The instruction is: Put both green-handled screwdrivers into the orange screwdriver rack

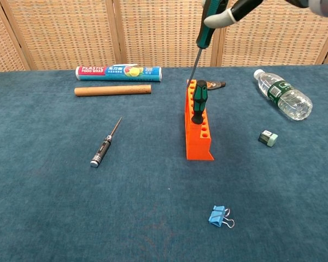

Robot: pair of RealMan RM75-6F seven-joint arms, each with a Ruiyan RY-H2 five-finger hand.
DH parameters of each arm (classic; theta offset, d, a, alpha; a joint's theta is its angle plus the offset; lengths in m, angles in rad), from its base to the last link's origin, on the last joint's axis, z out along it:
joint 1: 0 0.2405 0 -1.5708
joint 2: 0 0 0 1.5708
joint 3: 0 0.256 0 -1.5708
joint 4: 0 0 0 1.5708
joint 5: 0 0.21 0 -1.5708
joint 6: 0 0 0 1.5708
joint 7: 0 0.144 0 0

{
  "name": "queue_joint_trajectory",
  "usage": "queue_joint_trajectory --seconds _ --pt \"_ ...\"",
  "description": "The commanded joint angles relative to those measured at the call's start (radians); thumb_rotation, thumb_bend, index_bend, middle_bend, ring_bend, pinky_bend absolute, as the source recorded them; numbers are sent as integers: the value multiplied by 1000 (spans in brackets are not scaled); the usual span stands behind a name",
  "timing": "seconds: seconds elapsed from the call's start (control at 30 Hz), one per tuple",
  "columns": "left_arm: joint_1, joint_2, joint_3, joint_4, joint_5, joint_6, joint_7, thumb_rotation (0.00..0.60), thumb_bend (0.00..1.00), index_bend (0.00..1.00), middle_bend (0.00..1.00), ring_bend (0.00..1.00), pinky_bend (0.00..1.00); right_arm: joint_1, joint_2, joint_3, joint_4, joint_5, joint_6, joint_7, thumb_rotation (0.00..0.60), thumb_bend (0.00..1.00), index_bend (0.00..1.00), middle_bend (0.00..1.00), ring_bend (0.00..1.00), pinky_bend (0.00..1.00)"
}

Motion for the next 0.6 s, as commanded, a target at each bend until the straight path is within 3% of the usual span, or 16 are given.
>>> queue_joint_trajectory --seconds 0.03,0.6 --pt "1 1 0 -1 1 3 0 600 0 0 0 0 0 13 -14 -5 11 15 6 -17 600 395 616 82 0 0" --pt "-2 -1 2 0 1 -4 2 600 0 0 0 0 0 26 -37 -18 66 54 17 -18 600 398 616 82 0 0"
